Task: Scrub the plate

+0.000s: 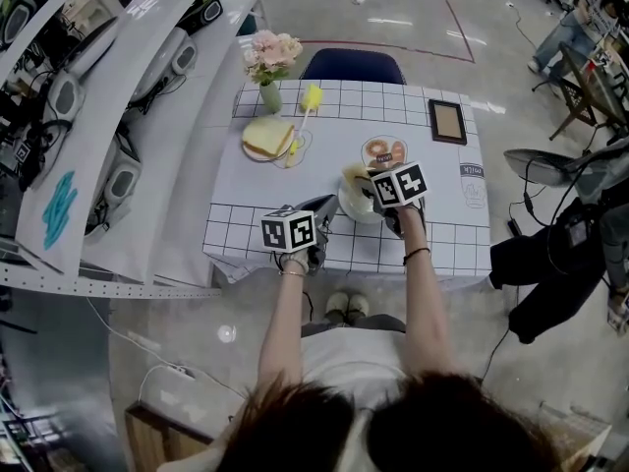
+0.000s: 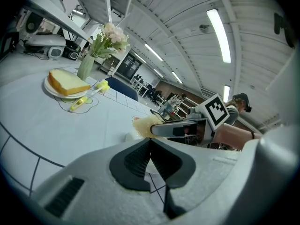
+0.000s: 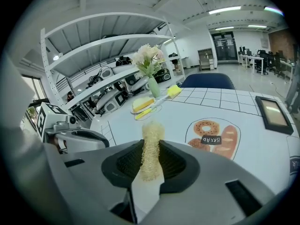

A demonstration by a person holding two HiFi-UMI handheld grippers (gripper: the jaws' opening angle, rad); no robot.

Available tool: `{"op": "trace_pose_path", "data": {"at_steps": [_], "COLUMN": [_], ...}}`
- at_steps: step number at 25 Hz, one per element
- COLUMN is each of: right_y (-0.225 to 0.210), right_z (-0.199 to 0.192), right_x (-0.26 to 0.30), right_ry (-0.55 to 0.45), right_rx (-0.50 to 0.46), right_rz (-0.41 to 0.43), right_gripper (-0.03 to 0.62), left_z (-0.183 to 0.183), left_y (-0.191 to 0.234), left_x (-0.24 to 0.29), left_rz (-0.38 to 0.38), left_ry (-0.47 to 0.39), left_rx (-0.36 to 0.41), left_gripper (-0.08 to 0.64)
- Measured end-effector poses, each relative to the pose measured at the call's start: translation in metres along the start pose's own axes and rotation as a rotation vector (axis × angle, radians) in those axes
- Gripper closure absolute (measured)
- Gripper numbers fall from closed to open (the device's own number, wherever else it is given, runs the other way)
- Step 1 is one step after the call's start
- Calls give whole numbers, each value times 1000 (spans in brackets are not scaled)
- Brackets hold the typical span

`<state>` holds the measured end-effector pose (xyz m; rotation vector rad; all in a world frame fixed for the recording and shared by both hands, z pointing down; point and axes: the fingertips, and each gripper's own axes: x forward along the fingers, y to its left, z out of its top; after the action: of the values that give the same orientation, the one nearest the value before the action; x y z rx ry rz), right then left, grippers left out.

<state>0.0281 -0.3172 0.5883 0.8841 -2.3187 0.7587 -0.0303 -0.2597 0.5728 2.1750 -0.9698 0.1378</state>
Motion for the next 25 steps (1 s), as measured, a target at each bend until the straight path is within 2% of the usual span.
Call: {"op": "trace_pose_path", "data": {"at_steps": [7, 25], "right_y": [-3, -9], "right_z": [-9, -17], "right_x": [10, 20], "right_ry": [70, 91], "right_rx": [-14, 6], "right_rz": [-9, -23], "right_gripper": [518, 518], "left_z": [-3, -10], "left_y": [5, 9], "left_x": [-1, 0], "left_rz": [12, 8], "left_ry": [5, 38], "left_rx": [-19, -40], "left_gripper": [549, 549]}}
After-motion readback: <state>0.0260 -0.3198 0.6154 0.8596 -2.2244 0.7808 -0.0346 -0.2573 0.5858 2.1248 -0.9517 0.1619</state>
